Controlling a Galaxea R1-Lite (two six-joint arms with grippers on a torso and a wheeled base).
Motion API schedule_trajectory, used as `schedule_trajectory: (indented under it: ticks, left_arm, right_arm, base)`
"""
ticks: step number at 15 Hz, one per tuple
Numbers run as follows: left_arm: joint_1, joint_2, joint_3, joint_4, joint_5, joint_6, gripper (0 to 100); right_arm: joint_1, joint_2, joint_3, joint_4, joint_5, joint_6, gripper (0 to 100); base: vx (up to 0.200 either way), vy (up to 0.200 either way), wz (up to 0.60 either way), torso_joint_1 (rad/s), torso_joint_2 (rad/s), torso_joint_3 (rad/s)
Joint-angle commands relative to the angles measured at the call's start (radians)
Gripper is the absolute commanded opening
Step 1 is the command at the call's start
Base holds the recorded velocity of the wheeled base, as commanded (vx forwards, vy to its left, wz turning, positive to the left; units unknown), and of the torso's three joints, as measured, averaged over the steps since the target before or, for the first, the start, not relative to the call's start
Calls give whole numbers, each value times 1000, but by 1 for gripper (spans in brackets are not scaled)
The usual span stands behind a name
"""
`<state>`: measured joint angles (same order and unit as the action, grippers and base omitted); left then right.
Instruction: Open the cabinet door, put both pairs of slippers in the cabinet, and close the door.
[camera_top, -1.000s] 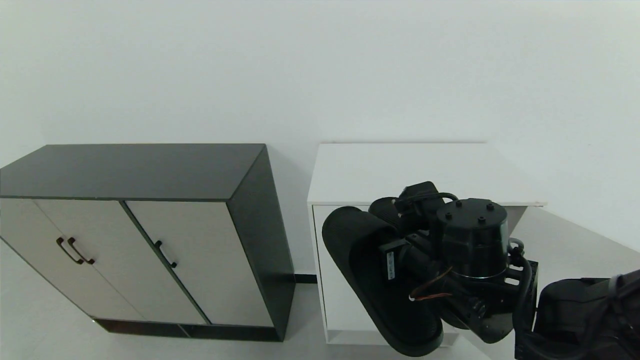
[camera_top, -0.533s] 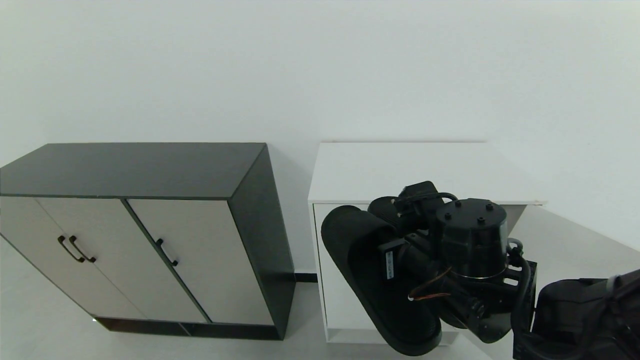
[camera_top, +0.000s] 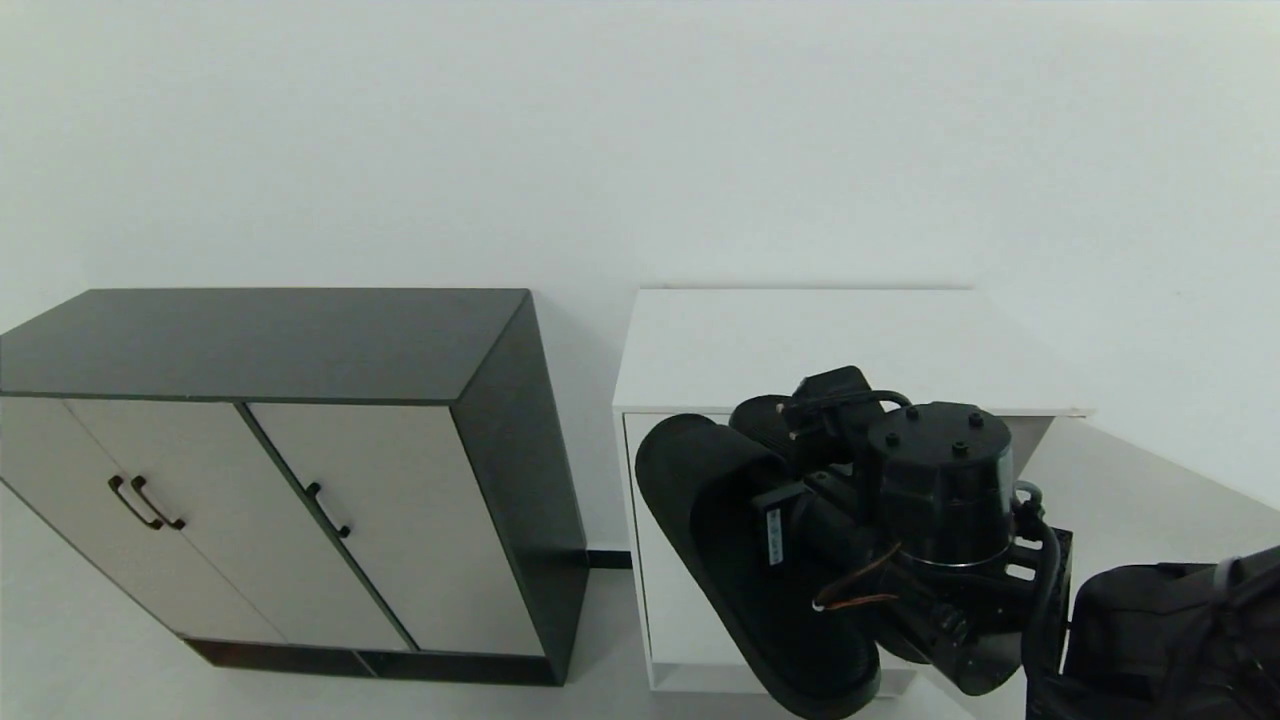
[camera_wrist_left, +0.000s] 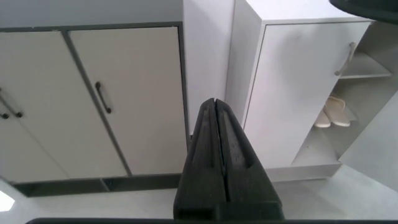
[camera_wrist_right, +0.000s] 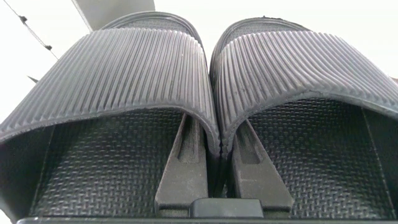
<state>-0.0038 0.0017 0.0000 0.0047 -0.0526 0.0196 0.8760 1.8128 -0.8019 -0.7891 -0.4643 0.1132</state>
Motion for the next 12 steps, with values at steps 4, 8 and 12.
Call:
schedule_trajectory:
  ticks: [4, 8, 12]
  left_arm:
    - [1, 0, 0, 0, 0, 0, 0]
    - [1, 0, 0, 0, -1, 0, 0]
    - [1, 0, 0, 0, -1, 2, 0]
  right_arm:
    - [-14, 2, 0, 1, -1, 0, 0]
    - [-15, 2, 1, 1, -2, 0, 0]
    - [-23, 16, 1, -4, -1, 2, 0]
  base:
    - [0, -200, 0, 10, 2, 0]
    - [0, -200, 0, 2, 5, 2]
    - [0, -200, 0, 2, 0, 2]
